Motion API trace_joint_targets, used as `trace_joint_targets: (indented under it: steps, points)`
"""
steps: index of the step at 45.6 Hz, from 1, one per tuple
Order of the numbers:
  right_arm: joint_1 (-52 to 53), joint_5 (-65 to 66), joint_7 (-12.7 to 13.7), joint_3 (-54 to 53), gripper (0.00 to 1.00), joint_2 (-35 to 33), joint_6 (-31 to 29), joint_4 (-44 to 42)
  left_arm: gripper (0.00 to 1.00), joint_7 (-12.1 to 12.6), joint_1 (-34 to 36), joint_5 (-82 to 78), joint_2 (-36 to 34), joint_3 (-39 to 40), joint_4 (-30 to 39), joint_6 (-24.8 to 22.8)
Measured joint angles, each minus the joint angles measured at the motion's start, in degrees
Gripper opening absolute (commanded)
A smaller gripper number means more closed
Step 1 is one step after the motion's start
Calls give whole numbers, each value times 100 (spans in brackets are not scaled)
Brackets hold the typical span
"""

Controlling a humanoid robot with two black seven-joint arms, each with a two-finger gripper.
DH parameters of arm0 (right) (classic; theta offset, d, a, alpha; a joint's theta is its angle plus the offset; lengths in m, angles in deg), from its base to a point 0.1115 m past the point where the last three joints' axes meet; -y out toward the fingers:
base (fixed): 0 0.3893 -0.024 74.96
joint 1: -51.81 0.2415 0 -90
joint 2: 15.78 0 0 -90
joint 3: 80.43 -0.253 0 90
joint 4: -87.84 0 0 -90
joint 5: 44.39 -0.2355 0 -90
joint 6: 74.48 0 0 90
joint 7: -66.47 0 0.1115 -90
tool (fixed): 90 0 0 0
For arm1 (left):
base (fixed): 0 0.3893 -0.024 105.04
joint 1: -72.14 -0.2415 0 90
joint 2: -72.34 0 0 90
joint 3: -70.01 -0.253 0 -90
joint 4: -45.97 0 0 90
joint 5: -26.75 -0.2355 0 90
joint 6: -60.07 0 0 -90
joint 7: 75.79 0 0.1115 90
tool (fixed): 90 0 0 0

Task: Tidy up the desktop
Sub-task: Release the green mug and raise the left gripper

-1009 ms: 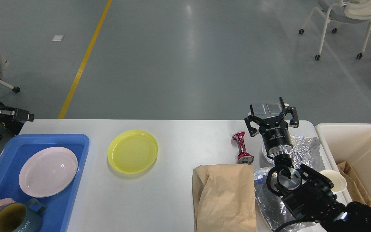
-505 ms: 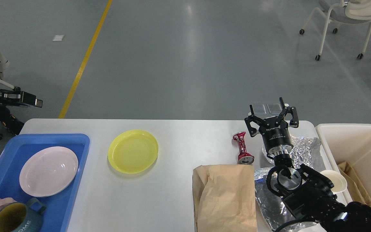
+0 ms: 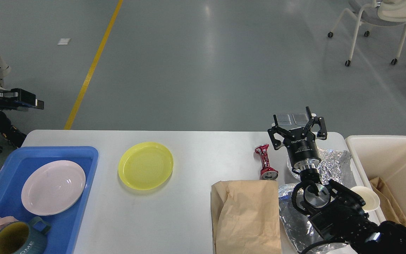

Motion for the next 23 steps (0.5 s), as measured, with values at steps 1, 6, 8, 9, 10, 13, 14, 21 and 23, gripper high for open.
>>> trace_joint_targets:
  steps: [1,6,8,9,10,13,14,21,23]
  points:
    - [0,0,0,0,100,0,0,0,50,13,36,27,15,16,-39,-45]
    - [0,0,0,0,100,-1,0,0,50,65,70,76,22,25,-70,-90]
    - [0,0,0,0,100,-3,0,0,50,77,76,90,18,26,-90,-97]
    - [0,0,0,0,100,-5,0,0,50,81,79,97,14,26,-105,-99]
    - [0,0,0,0,100,-5,0,0,50,84,83,101,10,26,-117,-101]
    - [0,0,0,0,100,-6,-1,0,50,84,106,113,2,28,-164,-110]
    - [0,0,0,0,100,-7,-2,0,50,84,119,117,1,28,-182,-113]
    - [5,0,0,0,100,-5,-3,0,50,84,142,153,8,23,-277,-118]
    - [6,0,0,0,100,-4,-3,0,50,84,131,154,16,20,-280,-119]
